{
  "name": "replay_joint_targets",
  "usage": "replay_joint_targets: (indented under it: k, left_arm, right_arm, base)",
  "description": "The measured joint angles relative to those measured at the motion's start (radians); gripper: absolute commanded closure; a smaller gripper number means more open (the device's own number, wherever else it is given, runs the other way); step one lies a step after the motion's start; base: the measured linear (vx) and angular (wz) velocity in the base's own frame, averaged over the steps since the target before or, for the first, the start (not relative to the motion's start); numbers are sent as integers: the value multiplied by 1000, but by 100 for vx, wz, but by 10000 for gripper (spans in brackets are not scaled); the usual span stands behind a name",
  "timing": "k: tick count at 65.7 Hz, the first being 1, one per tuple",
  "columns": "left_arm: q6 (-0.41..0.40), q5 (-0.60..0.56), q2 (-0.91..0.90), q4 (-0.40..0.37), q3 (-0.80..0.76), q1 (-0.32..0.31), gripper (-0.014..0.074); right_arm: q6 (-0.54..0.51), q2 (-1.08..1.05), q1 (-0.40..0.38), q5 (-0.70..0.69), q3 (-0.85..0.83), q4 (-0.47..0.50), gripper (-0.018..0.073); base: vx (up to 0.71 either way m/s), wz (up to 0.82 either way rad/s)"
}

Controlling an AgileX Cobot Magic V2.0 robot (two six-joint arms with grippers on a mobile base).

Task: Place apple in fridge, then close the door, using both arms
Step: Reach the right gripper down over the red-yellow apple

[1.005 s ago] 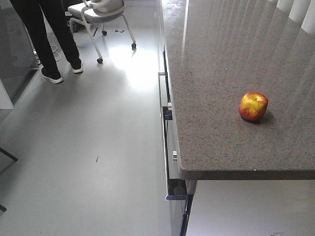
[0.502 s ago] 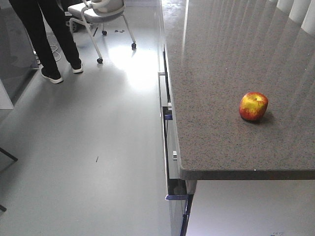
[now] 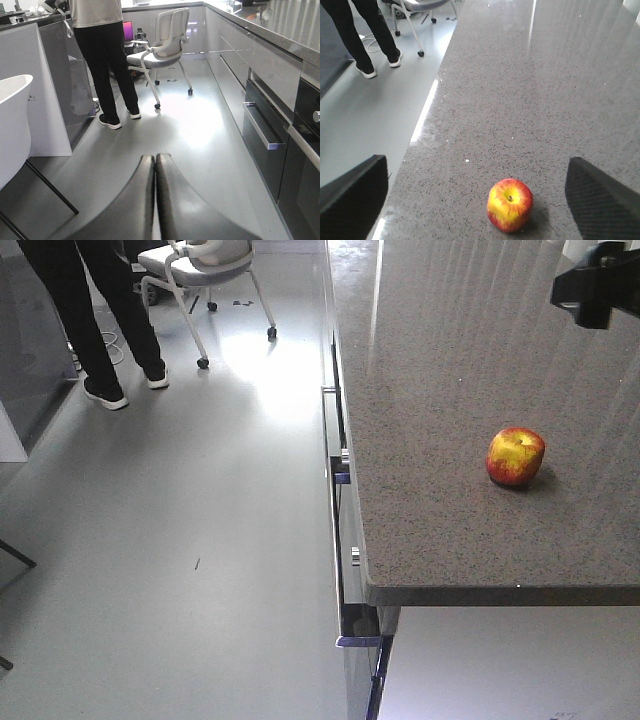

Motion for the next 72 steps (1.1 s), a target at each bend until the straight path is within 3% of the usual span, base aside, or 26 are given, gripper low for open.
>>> replay_joint_targets:
  k: [28, 72]
  left_arm:
    - [0, 0, 0, 0, 0, 0, 602]
    - [0, 0, 0, 0, 0, 0, 602]
  right_arm:
    - [104, 271, -19, 11, -89, -61, -108]
    - [103, 487, -46, -22, -89, -62, -94]
  base:
    - [0, 0]
    - [0, 0]
